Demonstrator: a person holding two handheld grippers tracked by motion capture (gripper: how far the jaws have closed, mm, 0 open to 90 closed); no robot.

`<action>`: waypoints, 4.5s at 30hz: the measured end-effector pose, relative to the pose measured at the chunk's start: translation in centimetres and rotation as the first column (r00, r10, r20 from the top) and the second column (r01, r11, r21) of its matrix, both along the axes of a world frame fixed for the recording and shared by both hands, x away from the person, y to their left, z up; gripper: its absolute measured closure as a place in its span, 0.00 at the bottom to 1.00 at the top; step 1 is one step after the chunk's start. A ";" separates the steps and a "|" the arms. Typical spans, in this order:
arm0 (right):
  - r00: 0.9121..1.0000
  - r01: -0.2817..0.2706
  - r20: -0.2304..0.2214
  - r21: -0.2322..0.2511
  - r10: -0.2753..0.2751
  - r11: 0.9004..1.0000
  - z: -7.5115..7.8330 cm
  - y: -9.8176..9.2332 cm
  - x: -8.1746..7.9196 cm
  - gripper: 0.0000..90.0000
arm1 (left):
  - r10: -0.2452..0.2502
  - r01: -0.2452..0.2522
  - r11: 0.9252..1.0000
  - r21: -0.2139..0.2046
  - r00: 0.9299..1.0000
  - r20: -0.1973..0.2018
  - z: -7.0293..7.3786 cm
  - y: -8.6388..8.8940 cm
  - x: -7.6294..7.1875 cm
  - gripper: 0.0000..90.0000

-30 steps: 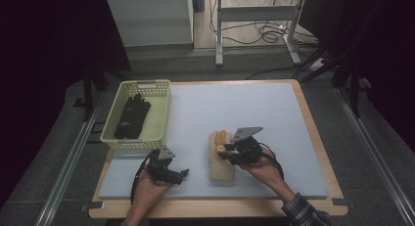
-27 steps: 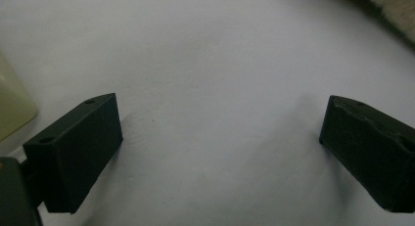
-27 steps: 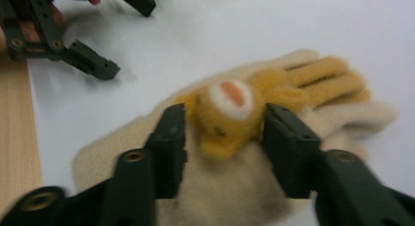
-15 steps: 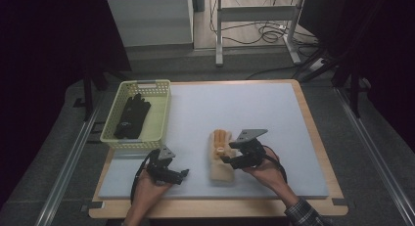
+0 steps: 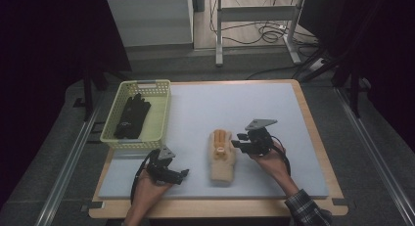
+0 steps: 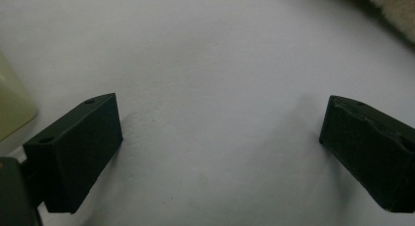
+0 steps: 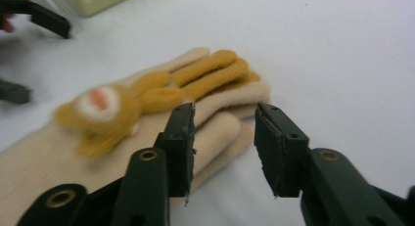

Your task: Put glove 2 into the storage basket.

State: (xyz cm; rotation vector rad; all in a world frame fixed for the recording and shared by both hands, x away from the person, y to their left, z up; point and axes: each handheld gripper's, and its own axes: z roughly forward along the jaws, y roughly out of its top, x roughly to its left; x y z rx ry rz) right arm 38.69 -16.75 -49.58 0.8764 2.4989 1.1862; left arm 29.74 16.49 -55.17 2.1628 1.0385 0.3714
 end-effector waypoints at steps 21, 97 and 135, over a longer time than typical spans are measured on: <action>0.999 0.009 -0.034 0.014 -0.008 1.000 -0.3 -2.4 -1.5 0.68 | 0.000 0.000 1.000 0.000 1.000 0.000 0.0 0.0 0.0 0.03; 0.980 -0.197 0.015 -0.045 0.198 0.979 -3.3 6.9 -6.6 0.71 | 0.060 -0.060 0.998 -0.007 0.998 -0.011 -0.2 3.2 -0.5 0.02; 0.978 0.200 0.060 -0.046 -0.197 0.979 -2.3 -8.5 -4.7 0.19 | 0.060 -0.060 0.998 -0.006 0.998 -0.016 -0.2 3.2 -0.4 0.02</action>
